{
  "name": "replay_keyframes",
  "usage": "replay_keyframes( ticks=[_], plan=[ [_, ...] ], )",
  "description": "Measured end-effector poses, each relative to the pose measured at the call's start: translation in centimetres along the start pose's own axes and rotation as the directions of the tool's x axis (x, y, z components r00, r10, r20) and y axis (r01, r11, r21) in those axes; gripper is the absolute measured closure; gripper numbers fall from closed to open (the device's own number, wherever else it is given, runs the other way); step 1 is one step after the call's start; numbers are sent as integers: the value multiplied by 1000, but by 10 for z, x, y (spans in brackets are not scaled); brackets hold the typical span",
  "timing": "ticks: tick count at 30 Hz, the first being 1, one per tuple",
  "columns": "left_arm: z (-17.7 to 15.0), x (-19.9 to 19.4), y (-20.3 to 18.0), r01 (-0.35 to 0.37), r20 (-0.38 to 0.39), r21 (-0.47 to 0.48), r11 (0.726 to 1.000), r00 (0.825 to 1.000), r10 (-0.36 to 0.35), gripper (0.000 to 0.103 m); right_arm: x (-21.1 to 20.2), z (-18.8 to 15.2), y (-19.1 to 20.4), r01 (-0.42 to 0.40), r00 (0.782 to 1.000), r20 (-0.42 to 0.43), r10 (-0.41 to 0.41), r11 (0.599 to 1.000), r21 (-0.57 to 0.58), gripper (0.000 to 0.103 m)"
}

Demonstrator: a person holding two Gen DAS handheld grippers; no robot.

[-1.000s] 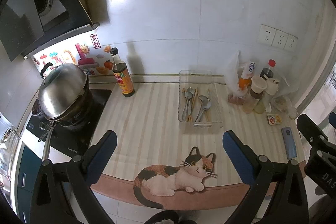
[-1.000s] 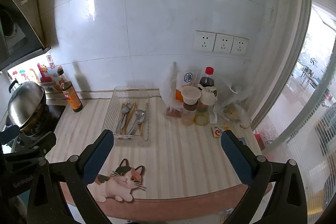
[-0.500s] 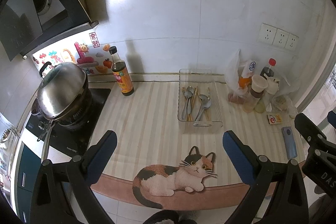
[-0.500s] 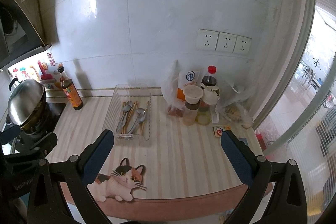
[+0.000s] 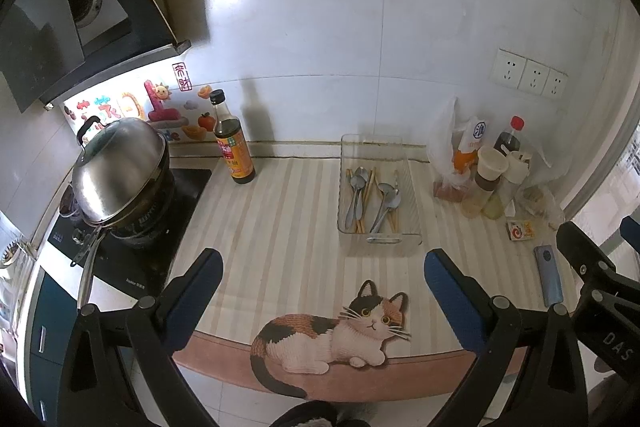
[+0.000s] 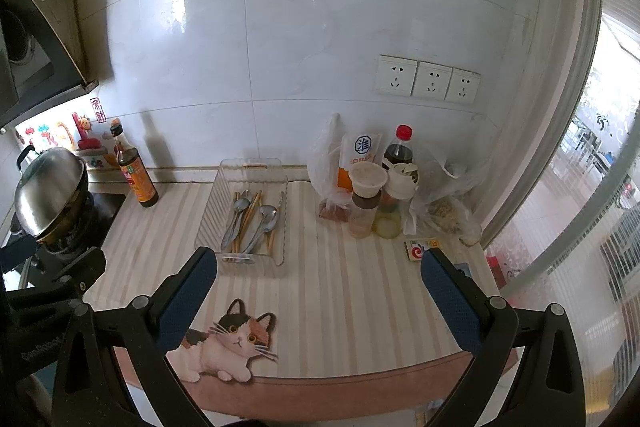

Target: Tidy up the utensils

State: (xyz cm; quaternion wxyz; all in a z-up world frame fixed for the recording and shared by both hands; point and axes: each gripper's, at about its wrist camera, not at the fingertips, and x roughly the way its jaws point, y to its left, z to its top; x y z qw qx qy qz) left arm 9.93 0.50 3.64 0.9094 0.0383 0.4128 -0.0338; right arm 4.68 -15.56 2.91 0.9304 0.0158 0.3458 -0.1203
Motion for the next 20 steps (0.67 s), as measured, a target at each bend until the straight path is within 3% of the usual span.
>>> replay_keyframes(
  ticks=[20],
  plan=[
    [-1,-3,-1,3,3,-6,1000,1000,-3,0,-1,-1,-2,-2,1000,2,2,1000,0,0]
  ],
)
